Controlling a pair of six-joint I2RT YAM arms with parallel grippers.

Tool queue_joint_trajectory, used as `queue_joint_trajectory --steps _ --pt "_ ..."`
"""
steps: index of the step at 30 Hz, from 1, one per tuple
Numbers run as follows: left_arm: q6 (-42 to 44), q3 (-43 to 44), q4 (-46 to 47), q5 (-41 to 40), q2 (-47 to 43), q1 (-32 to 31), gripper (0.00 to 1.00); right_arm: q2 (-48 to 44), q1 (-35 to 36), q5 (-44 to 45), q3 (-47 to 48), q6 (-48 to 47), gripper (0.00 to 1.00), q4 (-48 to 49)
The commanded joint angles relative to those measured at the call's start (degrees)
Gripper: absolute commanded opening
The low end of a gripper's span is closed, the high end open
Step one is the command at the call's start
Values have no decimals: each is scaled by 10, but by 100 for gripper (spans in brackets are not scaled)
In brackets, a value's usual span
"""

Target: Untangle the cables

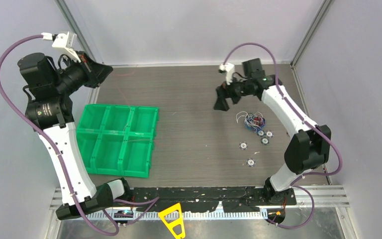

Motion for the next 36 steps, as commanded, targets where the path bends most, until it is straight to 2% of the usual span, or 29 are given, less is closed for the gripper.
queue_joint_trajectory --steps 1,4,6,10,18,23,26,30,31,32,33,34,35,36 --pt "-79 49 77 36 0 -1 0 -27 126 -91 9 129 97 129" --pt "-130 71 113 52 9 -1 0 -8 198 -78 10 155 99 196" --pt "-154 91 125 54 16 -1 0 11 269 -52 15 148 100 217" --pt "-193 111 162 54 28 -1 0 53 339 -12 19 140 100 273" --pt "-283 122 248 63 41 -1 0 119 403 17 28 179 96 381" --pt "-346 147 307 65 54 -1 0 150 421 36 30 203 95 481" --pt "-370 173 320 65 66 -1 0 174 427 47 48 214 91 508" --pt "-380 193 322 60 72 -1 0 200 432 55 69 221 79 531" --pt "-379 195 320 58 73 0 0 209 432 55 76 222 69 531" --pt "-375 197 316 54 74 0 0 212 432 57 78 225 64 533" --pt "-367 201 309 49 73 2 0 215 433 60 75 227 51 534" --pt "-355 205 298 41 75 5 0 215 432 61 72 227 43 535" --pt "-340 209 282 28 73 10 0 209 432 62 63 225 25 535" --pt "-319 209 263 14 72 16 0 204 431 63 56 224 18 537"
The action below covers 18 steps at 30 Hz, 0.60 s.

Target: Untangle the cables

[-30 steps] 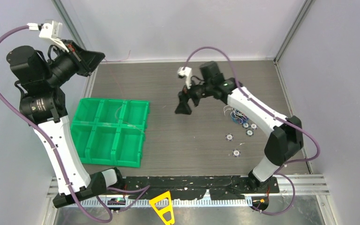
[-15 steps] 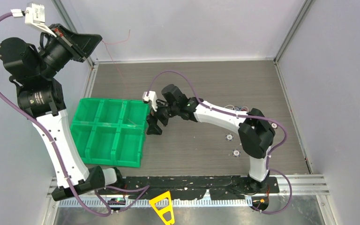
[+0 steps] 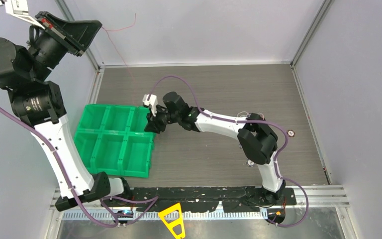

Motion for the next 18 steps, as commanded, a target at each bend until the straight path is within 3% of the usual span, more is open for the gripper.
queue_joint_trajectory --steps 1,4,6,9,11,14,18 --pt "62 20 -47 -49 -2 20 0 -28 0 12 -13 9 9 45" --pt "217 16 -176 -143 -6 24 0 -69 -13 5 -43 18 6 48" --pt "318 -42 -220 -204 -25 24 0 -107 -29 -15 -50 37 5 42" --pt "459 -182 -244 -145 -64 20 0 -176 -55 -51 -47 88 5 34" --pt "509 -247 -271 -99 -94 -3 0 -202 -77 -74 -27 120 5 24" --pt "565 -367 -288 -97 -146 -86 0 -212 -119 -112 5 199 5 45" --pt "551 -463 -234 -60 -193 -183 0 -207 -131 -119 30 271 5 59"
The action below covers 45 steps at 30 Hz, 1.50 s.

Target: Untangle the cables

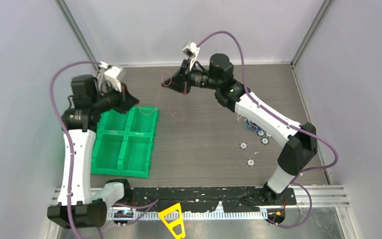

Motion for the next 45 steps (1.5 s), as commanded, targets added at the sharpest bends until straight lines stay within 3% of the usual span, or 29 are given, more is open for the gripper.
queue_joint_trajectory --steps 1,5,11,15,25,29,33,37,38,41,45 --pt "40 -61 44 68 -64 -97 0 -8 -4 -37 30 105 5 42" --pt "-24 -83 111 75 -60 -158 0 -6 -4 -50 8 162 5 90" --pt "-134 -149 254 87 -69 -163 0 -18 -3 -82 -37 227 6 150" --pt "-185 -187 329 93 -75 -165 8 -22 -3 -94 -57 274 6 196" --pt "-321 -237 471 199 -56 -178 25 -2 -3 -89 -64 328 5 248" --pt "-333 -247 482 211 -55 -179 34 -1 -3 -89 -67 329 5 251" --pt "-334 -254 482 220 -59 -179 52 -1 -3 -90 -71 330 5 252" --pt "-254 -241 400 206 -75 -171 56 -7 -5 -91 -73 321 5 241" --pt "-228 -235 366 204 -80 -169 62 -13 -6 -88 -75 310 5 236" --pt "-186 -229 324 168 -102 -171 75 -24 -8 -66 -76 296 6 205" --pt "-171 -251 343 81 -125 -207 82 -21 -8 -26 -70 313 5 170"
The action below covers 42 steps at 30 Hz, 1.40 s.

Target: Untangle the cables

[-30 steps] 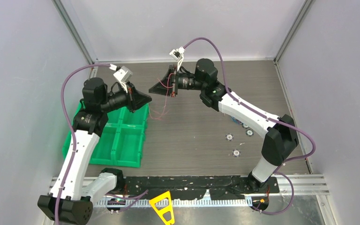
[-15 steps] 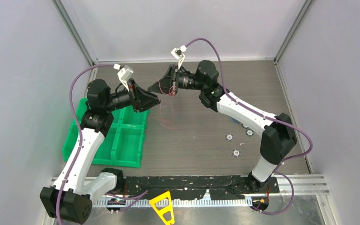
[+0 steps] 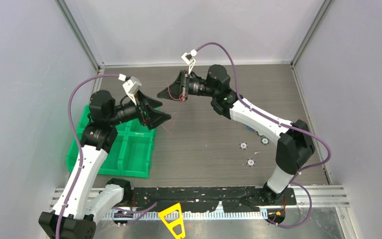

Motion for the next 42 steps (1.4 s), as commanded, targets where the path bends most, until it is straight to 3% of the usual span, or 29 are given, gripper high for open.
queue_joint_trajectory --steps 1,7,18,20,25,26,30,33,37,42 --pt "51 -6 5 -103 -27 -41 84 -22 -1 49 8 8 6 -28" --pt "87 -17 18 -203 9 -105 85 -19 2 77 17 43 5 -55" --pt "85 -13 39 -307 94 -209 71 4 2 124 34 121 5 -79" --pt "72 -15 43 -331 104 -212 61 7 1 129 37 123 5 -83" --pt "78 -21 28 -365 79 -210 7 -2 -31 132 16 126 5 -85" --pt "83 -21 20 -363 67 -208 0 -8 -40 132 9 123 5 -84" --pt "98 -23 -1 -334 17 -196 0 -17 -96 122 -38 115 5 -70" --pt "92 1 -27 -294 0 -153 0 -24 -118 98 -77 85 5 -78" --pt "54 43 -31 -241 9 -80 0 -35 -111 56 -134 22 5 -72" --pt "4 84 -8 -200 32 -53 0 -43 -62 26 -178 -47 5 -92"
